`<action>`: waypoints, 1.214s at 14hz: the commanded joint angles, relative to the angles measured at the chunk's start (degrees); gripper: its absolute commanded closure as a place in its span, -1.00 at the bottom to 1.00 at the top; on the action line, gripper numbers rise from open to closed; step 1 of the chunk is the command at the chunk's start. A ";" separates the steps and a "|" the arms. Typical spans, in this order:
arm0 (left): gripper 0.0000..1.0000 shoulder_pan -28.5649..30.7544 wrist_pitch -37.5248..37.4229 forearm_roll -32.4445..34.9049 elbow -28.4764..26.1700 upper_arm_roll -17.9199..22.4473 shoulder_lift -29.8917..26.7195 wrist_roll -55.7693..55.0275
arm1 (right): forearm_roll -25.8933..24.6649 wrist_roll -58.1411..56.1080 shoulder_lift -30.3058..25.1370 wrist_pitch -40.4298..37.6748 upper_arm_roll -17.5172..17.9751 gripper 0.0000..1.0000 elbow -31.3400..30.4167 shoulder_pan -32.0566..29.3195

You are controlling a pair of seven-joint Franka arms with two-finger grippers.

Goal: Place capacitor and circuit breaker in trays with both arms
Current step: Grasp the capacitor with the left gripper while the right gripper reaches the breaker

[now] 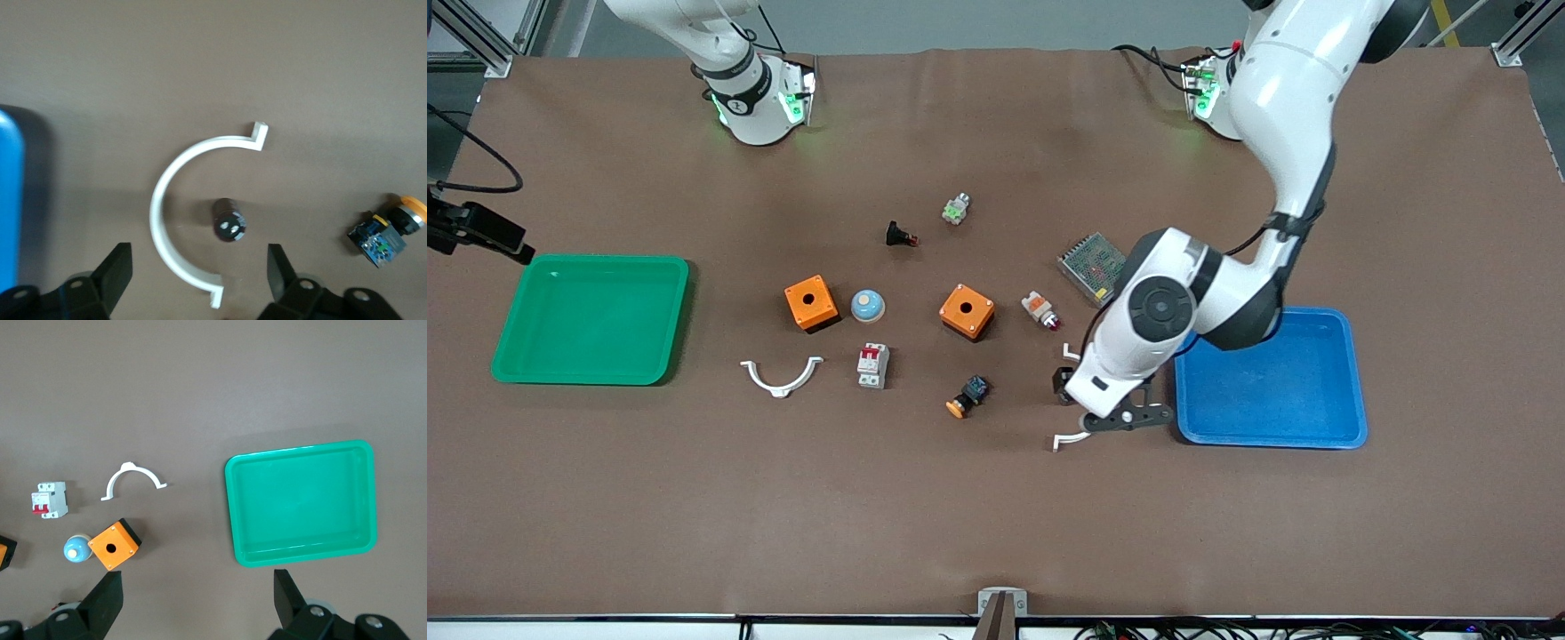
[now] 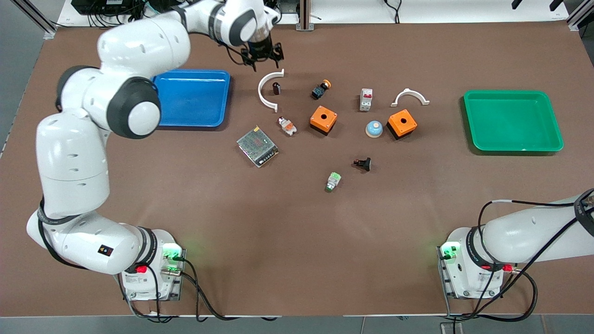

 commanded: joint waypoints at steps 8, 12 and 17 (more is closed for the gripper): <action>-0.13 -2.81 5.66 0.76 2.30 1.49 7.50 -2.76 | 7.94 13.82 13.35 20.73 -0.04 -1.00 -12.20 16.90; 0.51 -2.90 6.72 1.98 2.21 1.49 8.21 -2.67 | 12.17 15.39 22.14 30.68 -0.04 -1.00 -12.48 20.85; 1.00 0.24 4.71 4.18 1.69 1.67 3.48 -2.41 | 12.96 21.82 29.28 40.62 -0.12 -1.00 -12.39 27.19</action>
